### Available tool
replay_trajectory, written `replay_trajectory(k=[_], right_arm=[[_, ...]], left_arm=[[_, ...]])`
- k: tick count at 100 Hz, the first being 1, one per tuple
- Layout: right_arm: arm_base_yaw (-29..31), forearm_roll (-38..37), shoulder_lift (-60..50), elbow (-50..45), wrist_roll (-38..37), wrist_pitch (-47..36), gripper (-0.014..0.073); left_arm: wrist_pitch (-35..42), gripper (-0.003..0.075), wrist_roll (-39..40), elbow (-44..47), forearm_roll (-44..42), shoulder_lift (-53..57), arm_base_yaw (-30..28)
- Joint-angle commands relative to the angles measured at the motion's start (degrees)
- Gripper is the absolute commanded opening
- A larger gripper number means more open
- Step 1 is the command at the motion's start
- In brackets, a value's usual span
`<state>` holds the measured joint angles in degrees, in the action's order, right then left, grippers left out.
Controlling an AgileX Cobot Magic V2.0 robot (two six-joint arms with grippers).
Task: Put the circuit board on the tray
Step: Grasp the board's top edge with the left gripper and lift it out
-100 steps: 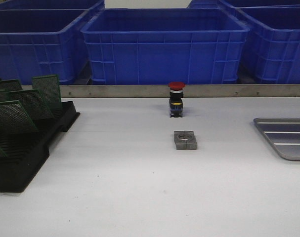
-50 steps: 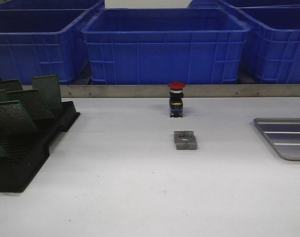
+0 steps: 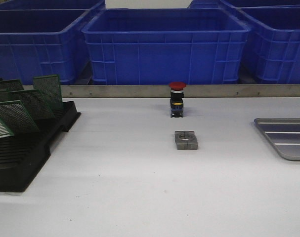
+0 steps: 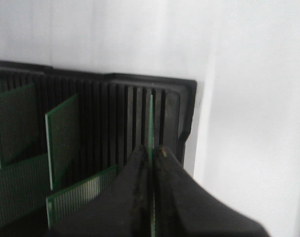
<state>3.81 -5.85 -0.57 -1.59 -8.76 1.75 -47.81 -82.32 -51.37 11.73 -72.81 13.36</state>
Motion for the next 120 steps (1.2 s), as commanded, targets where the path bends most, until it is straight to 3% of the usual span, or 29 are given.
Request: replay_trajectory(k=[1,34,44,76,92,120], right_arm=[[0.43,-0.49,-1.55,0.77,0.50,-3.99,-0.0113],[0.43,-0.49,-1.55,0.77,0.50,-3.99,-0.0113],[0.43,-0.49,-1.55,0.77,0.50,-3.99,-0.0113],[0.43,-0.44,-1.44,2.36,0.50,-4.33,-0.0113],[0.43,-0.44,1.84,9.55,0.50,6.99,-0.0113],[0.43,0.30,17.30,22.25,0.50,25.85,-0.0113]], left_arm=[[1.19,-0.0020,0.68,-1.49,4.36,2.22,3.63],[11.09,-0.0020,0.64,-1.49,23.70,-0.58,15.42],[11.75,-0.0020,-3.51,-1.49,28.56,-2.03,18.21],[12.77,-0.0020,-12.65,-1.49,44.67,-3.98,21.33],[12.66,-0.0020,-12.80,-1.49,45.56,-3.98,21.33],[12.58,-0.0020,-12.80,-1.49,46.13,-3.98,21.33]])
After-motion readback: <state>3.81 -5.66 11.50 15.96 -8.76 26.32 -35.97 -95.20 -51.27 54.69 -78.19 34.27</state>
